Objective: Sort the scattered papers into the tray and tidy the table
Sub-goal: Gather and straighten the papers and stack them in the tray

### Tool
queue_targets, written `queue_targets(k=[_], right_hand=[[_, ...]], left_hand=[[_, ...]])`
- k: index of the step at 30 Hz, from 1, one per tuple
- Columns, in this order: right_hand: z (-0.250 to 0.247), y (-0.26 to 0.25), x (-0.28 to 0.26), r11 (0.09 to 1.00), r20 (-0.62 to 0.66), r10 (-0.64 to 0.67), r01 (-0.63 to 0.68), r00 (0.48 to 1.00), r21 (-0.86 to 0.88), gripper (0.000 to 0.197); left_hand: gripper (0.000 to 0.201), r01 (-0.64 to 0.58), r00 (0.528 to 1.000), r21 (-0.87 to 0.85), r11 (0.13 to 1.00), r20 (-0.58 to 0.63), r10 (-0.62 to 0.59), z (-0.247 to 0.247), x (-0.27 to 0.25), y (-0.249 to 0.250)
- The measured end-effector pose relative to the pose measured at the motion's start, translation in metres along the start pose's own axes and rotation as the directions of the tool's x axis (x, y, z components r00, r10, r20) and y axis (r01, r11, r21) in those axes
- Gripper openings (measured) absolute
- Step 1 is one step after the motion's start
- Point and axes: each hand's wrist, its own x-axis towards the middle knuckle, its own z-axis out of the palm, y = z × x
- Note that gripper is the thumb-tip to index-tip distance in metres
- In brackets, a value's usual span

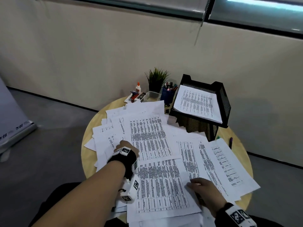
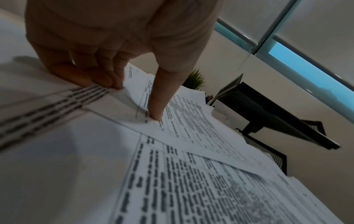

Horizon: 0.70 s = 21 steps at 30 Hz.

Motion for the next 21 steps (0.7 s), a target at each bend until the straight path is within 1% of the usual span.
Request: queue_targets(k=[1,2,3,4,5,8,9,10,11,12,13,14,15,16,18,19,21], right_hand=[[0.006,-0.003,0.001,0.999,0.004,-0.018,0.018,1.000,-0.041,0.011],[0.012,-0.006,0.002,0.997,0.006,-0.033,0.034,0.999,-0.076,0.016],[0.016,-0.007,0.003,0.993,0.004,-0.047,0.047,0.999,-0.111,0.020],[0.018,-0.009,0.005,0.988,0.003,-0.056,0.055,0.998,-0.146,0.021],[0.019,-0.010,0.006,0.984,-0.002,-0.063,0.062,0.998,-0.165,0.021],[0.012,-0.012,0.007,0.980,-0.026,-0.085,0.078,0.996,-0.185,0.017],[0.009,-0.012,0.006,0.978,-0.037,-0.098,0.090,0.994,-0.188,0.017],[0.005,-0.014,0.004,0.974,-0.050,-0.118,0.106,0.992,-0.199,0.017],[0.001,-0.015,0.002,0.969,-0.066,-0.138,0.121,0.988,-0.216,0.017],[-0.005,-0.016,0.000,0.965,-0.080,-0.154,0.132,0.985,-0.225,0.017],[-0.010,-0.016,-0.002,0.962,-0.088,-0.168,0.144,0.982,-0.232,0.017],[-0.016,-0.016,-0.004,0.960,-0.086,-0.177,0.153,0.980,-0.235,0.018],[-0.021,-0.015,-0.006,0.957,-0.082,-0.183,0.158,0.980,-0.243,0.019],[-0.027,-0.014,-0.008,0.954,-0.077,-0.190,0.165,0.979,-0.252,0.021],[-0.036,-0.013,-0.013,0.949,-0.079,-0.203,0.176,0.976,-0.262,0.022],[-0.042,-0.012,-0.016,0.945,-0.082,-0.210,0.181,0.974,-0.271,0.021],[-0.054,-0.015,-0.021,0.937,-0.094,-0.226,0.190,0.970,-0.293,0.017]], left_hand=[[0.042,-0.029,0.999,0.051,0.998,0.019,0.028,-0.003,-0.004,0.001],[0.034,-0.003,0.999,0.051,0.999,0.053,0.000,-0.002,-0.005,0.000],[0.027,0.006,0.999,0.055,0.998,0.045,-0.009,0.002,-0.002,-0.001],[0.026,0.020,0.999,0.034,0.999,0.037,-0.021,0.004,0.000,-0.001],[0.028,0.038,0.999,0.011,0.999,-0.002,-0.038,0.004,-0.007,-0.002],[0.039,0.041,0.998,0.058,0.997,-0.053,-0.038,0.003,-0.008,-0.003],[0.043,0.070,0.995,0.017,0.997,-0.068,-0.068,0.003,-0.011,-0.003],[0.046,0.089,0.994,0.000,0.996,-0.069,-0.089,0.003,-0.011,-0.005],[0.048,0.081,0.994,-0.001,0.997,-0.075,-0.081,0.002,-0.012,-0.007],[0.049,0.056,0.997,0.041,0.998,-0.063,-0.054,0.004,-0.011,-0.005],[0.048,0.044,0.998,0.047,0.998,-0.042,-0.042,0.005,-0.012,-0.004],[0.046,0.035,0.998,0.055,0.998,-0.046,-0.032,0.009,-0.010,-0.003],[0.045,0.029,0.999,0.032,0.999,-0.045,-0.028,0.010,-0.011,-0.003],[0.047,0.044,0.998,-0.038,0.998,-0.050,-0.046,0.010,-0.010,-0.004],[0.049,0.041,0.997,-0.123,0.992,-0.060,-0.049,0.011,-0.008,-0.005],[0.053,0.039,0.997,-0.154,0.987,-0.057,-0.048,0.010,-0.011,-0.006],[0.070,0.037,0.998,-0.161,0.986,-0.045,-0.044,0.011,-0.010,-0.007]])
